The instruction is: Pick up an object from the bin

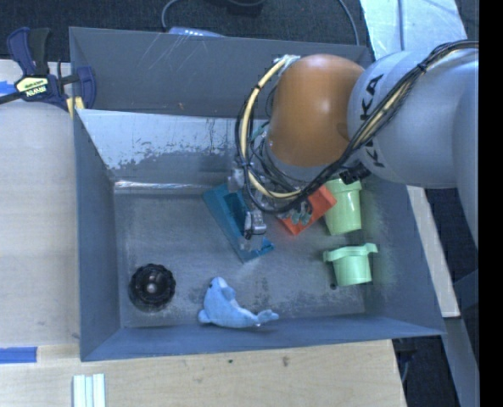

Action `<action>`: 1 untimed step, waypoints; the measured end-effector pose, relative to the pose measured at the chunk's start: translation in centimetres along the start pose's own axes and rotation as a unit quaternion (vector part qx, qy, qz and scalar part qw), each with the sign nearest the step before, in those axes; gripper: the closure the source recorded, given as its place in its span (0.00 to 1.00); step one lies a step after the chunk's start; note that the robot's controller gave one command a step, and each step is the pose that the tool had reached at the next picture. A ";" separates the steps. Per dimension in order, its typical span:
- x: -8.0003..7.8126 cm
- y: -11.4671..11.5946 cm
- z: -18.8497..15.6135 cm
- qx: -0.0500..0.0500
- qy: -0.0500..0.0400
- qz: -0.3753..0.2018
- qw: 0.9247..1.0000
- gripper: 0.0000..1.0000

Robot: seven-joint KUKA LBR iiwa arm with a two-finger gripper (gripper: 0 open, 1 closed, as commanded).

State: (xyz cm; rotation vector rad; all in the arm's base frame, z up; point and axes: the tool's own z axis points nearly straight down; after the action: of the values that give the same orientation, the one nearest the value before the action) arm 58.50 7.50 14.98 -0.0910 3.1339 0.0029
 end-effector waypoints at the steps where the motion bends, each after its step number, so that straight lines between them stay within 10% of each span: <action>1: 1.8 0.7 3.8 0.001 0.002 0.048 0.999 0.00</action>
Offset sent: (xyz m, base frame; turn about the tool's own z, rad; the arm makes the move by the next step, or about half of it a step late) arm 0.0310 -0.0487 -0.0569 0.1839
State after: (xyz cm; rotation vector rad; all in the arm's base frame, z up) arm 56.70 8.05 11.16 0.0595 3.1396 -0.0002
